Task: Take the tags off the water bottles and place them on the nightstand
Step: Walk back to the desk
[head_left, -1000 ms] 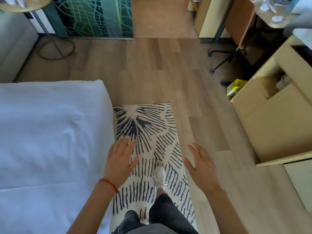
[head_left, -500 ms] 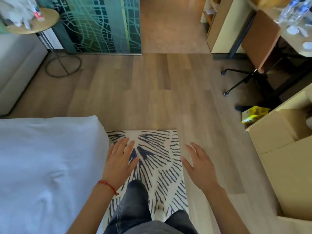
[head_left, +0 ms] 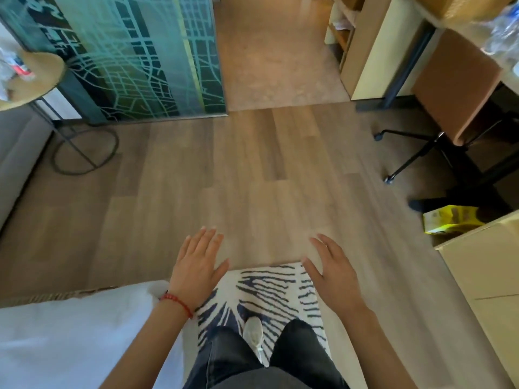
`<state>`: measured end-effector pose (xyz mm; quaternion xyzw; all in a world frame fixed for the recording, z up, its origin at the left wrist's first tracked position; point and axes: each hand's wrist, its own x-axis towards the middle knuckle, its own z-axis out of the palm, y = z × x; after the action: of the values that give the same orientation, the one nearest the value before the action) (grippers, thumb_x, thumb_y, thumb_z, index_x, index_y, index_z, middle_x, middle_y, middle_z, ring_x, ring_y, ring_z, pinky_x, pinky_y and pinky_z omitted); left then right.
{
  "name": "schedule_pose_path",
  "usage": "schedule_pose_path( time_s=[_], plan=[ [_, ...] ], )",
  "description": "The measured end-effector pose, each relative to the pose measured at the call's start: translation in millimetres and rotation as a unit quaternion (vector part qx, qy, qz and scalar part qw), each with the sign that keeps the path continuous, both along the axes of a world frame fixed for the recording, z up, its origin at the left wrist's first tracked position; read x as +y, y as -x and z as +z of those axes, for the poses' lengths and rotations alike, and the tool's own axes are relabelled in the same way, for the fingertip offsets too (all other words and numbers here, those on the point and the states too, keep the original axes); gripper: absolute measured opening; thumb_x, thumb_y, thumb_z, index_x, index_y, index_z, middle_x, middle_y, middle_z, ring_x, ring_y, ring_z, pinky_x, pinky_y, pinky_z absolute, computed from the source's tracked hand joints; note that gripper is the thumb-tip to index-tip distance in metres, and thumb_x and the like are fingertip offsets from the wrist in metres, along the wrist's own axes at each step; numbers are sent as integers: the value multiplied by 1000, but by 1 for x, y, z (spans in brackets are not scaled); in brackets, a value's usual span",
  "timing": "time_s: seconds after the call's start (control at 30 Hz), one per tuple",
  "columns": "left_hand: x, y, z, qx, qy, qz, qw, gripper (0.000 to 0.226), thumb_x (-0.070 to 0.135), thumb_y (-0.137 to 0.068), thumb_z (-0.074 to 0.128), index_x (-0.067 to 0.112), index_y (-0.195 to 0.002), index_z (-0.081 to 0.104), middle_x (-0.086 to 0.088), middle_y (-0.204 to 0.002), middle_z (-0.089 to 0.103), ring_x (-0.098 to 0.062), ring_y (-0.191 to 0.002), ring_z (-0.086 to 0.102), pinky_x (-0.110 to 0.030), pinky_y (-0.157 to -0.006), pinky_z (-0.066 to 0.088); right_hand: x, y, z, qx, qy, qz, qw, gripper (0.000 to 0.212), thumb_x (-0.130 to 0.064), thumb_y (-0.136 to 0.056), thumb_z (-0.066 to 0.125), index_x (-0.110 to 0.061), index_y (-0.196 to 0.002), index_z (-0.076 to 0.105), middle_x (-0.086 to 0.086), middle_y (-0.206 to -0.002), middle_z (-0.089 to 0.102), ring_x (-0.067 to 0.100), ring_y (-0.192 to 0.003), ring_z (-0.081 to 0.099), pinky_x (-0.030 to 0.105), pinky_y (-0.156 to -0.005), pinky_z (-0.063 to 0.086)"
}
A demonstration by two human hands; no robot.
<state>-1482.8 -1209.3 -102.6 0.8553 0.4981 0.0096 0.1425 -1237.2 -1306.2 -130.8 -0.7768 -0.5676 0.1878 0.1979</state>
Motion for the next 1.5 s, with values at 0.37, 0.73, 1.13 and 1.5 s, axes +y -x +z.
schedule_pose_path(
  time_s=[0.37,0.73,1.13,1.5],
  plan=[
    [183,-106,-17,-29,5,-30,999,59,43,-84,34,2,-120,55,-20,-128,56,-39,-122,48,-56,-100,37,170,-88,-15,12,-4,-52,999,45,-40,-92,49,-22,-132,45,-1,-144,40,15,-132,36,27,-99,32],
    [354,-227,-6,-26,-29,-75,996,56,42,-93,41,14,-140,30,-8,-151,28,-23,-142,17,-39,-116,10,336,-206,6,-4,-7,-63,998,46,-40,-92,48,-18,-133,44,4,-144,39,20,-134,34,36,-107,32],
    [510,-352,-9,-19,-23,-258,966,47,30,-79,56,-1,-113,59,-23,-119,61,-40,-110,58,-53,-86,48,432,-274,-2,5,17,-205,979,48,-43,-93,43,-21,-136,40,1,-147,34,16,-135,31,30,-105,30],
    [671,-475,-5,-38,-13,-391,920,57,44,-90,44,5,-131,45,-19,-140,44,-34,-132,37,-49,-107,33,525,-327,5,5,3,-414,910,47,-40,-91,51,-18,-132,46,4,-140,43,22,-128,41,36,-94,43]
  ],
)
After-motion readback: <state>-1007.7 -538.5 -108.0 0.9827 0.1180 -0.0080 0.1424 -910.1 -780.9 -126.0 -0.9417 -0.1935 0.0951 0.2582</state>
